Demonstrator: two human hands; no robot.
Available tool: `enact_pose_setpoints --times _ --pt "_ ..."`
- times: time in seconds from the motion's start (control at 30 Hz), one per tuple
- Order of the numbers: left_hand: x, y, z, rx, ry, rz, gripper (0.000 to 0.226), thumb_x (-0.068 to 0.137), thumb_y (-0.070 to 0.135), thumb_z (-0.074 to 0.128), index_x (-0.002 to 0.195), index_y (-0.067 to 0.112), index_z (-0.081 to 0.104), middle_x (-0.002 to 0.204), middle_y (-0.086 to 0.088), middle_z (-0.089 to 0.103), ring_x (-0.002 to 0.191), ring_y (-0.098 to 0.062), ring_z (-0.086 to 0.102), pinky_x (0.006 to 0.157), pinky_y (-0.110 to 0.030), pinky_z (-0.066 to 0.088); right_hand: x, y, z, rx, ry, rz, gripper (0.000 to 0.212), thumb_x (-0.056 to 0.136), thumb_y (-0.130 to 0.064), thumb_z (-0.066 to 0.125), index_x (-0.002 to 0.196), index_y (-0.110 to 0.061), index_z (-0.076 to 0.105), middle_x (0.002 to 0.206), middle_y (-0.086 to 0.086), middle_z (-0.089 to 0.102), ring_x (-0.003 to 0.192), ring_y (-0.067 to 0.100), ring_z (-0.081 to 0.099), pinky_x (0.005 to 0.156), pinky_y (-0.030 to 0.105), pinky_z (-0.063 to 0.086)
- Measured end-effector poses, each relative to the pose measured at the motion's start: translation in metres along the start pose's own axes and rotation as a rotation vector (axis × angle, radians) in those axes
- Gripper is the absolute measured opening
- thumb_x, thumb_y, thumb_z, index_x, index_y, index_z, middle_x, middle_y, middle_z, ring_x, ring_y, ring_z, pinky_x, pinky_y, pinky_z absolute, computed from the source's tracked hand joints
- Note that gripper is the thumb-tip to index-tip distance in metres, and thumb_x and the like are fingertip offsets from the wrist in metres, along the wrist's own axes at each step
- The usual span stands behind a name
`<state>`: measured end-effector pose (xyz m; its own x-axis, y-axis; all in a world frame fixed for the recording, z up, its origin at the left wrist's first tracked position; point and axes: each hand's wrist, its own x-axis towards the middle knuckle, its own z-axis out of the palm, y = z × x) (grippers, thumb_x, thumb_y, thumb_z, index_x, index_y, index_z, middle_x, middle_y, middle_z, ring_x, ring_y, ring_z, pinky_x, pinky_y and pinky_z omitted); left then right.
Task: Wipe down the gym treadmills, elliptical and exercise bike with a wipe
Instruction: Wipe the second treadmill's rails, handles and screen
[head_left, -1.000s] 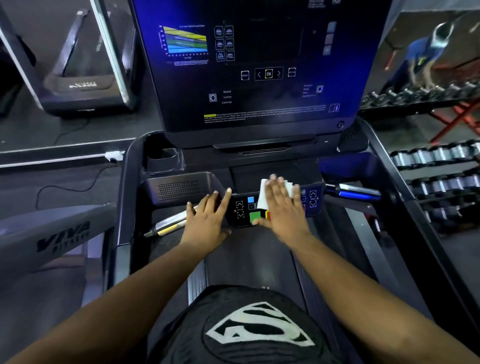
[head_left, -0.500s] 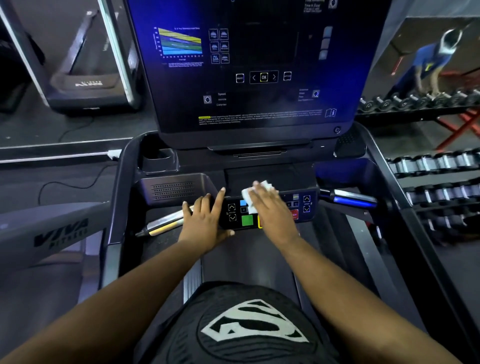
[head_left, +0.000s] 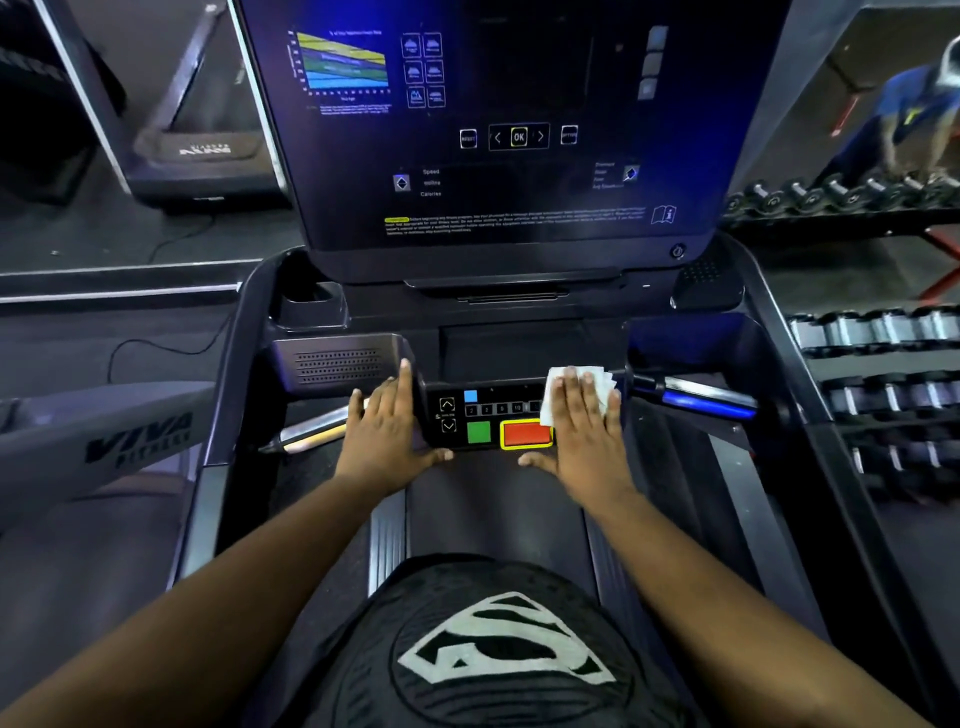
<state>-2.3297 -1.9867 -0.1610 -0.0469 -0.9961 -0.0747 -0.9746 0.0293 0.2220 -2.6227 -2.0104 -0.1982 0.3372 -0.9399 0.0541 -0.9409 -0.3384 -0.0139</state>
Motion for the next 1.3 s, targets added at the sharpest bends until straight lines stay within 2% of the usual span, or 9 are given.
enact_pose_setpoints --times 0.23,0.43,0.57,0.67,0.77,0.9,1.03,1.2,1.3 --pt "-0.001 0.01 -0.002 0.078 0.001 0.008 0.136 0.07 0.073 0.075 0.162 0.011 -0.003 0.158 -0.016 0.035 0.149 -0.035 0.031 0.12 -0.065 0.02 0.018 -0.049 -0.004 -0.083 0.004 -0.287 0.121 0.077 -0.092 0.023 0.161 -0.009 -0.008 0.169 0.008 -0.014 0.156 0.026 -0.012 0.125 0.057 -0.001" --pt "-0.007 0.018 0.003 0.118 -0.041 0.019 0.124 0.08 0.068 0.069 0.162 0.022 -0.012 0.171 -0.011 0.0 0.156 -0.037 0.007 0.12 -0.069 0.013 -0.012 0.018 0.006 -0.027 0.015 -0.097 0.115 0.081 -0.087 0.02 0.161 -0.006 0.002 0.169 0.012 -0.005 0.157 0.03 0.003 0.123 0.062 0.01" --pt "-0.004 0.022 0.003 0.162 -0.078 0.01 0.125 0.083 0.075 0.058 0.155 0.019 -0.028 0.167 -0.008 -0.024 0.157 -0.031 -0.012 0.121 -0.066 0.006 -0.01 0.003 -0.001 -0.012 -0.03 -0.074 0.122 0.079 -0.089 0.017 0.16 0.0 0.003 0.168 0.019 -0.007 0.156 0.035 -0.004 0.124 0.061 0.004" --pt "-0.003 0.019 -0.001 0.129 -0.077 0.011 0.13 0.08 0.078 0.06 0.155 0.022 -0.03 0.167 -0.004 -0.025 0.157 -0.025 -0.012 0.123 -0.064 0.008 0.007 -0.004 -0.012 -0.028 -0.009 -0.173 0.119 0.079 -0.089 0.015 0.161 -0.003 0.003 0.169 0.014 -0.006 0.157 0.031 -0.004 0.124 0.06 0.008" --pt "-0.004 0.016 -0.004 0.11 -0.085 0.006 0.13 0.081 0.076 0.062 0.153 0.027 -0.034 0.168 -0.001 -0.024 0.157 -0.022 -0.012 0.124 -0.06 0.007 0.006 0.017 -0.011 -0.048 0.018 -0.125 0.116 0.081 -0.087 0.02 0.161 -0.005 0.004 0.17 0.013 -0.001 0.157 0.028 0.0 0.123 0.06 0.012" --pt "-0.005 0.018 -0.003 0.079 -0.083 -0.007 0.128 0.082 0.074 0.062 0.15 0.032 -0.038 0.168 0.0 -0.023 0.157 -0.022 -0.012 0.124 -0.061 0.005 -0.029 0.032 0.006 -0.017 -0.032 0.013 0.12 0.08 -0.087 0.023 0.16 -0.001 -0.001 0.169 0.018 -0.003 0.156 0.035 -0.003 0.124 0.06 0.005" --pt "-0.004 0.02 -0.003 0.064 -0.093 -0.024 0.128 0.083 0.073 0.063 0.149 0.033 -0.039 0.168 0.0 -0.024 0.157 -0.022 -0.013 0.124 -0.061 0.002 -0.033 0.004 0.012 -0.017 -0.078 -0.021 0.125 0.077 -0.09 0.018 0.159 0.004 0.004 0.167 0.024 -0.002 0.155 0.039 -0.003 0.124 0.058 -0.002" --pt "-0.004 0.017 -0.005 0.049 -0.103 -0.016 0.127 0.083 0.07 0.065 0.153 0.031 -0.034 0.169 0.001 -0.022 0.157 -0.02 -0.011 0.125 -0.06 0.003 -0.023 0.01 0.009 -0.051 -0.053 -0.063 0.114 0.083 -0.086 0.015 0.161 -0.005 -0.004 0.169 0.014 -0.008 0.157 0.03 -0.003 0.123 0.06 0.011" --pt "-0.004 0.015 -0.006 0.041 -0.103 -0.009 0.127 0.083 0.069 0.066 0.153 0.032 -0.033 0.169 0.001 -0.021 0.158 -0.02 -0.009 0.125 -0.06 0.004 -0.033 0.011 0.012 0.019 -0.039 0.032 0.117 0.081 -0.087 0.019 0.16 -0.003 -0.004 0.169 0.015 -0.009 0.156 0.032 -0.006 0.124 0.059 0.0"
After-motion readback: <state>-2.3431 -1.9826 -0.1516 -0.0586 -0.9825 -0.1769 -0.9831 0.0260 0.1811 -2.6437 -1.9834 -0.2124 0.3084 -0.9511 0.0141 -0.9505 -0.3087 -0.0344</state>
